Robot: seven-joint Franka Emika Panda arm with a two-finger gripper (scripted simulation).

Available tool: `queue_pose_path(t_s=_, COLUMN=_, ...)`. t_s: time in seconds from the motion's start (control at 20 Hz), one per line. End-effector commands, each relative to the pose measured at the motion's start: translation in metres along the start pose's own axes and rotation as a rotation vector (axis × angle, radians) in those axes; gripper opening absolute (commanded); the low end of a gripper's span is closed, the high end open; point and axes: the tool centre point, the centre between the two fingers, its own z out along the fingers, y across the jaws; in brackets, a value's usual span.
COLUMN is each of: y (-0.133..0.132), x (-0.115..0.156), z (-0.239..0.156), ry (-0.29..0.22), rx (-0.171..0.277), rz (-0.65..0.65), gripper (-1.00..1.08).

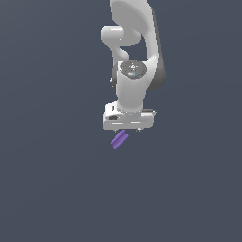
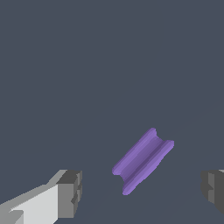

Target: Pick up the object and move it to a goal position.

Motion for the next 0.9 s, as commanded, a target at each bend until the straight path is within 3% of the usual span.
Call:
queue_pose_path(t_s=0.0, y=0.0, x=0.0, z=0.0, ry=0.0, rx=0.0, rz=0.0, gripper=1.0)
queue_pose_path(t_s=0.4, y=0.028, x=-0.006, z=-0.004, ry=-0.016, rx=-0.026, rz=0.004, gripper=1.0)
queue_pose_path(t_s=0.85, y=0.028, x=-0.006, z=-0.003, ry=-0.016, rx=-0.025, rz=0.011, gripper=1.0)
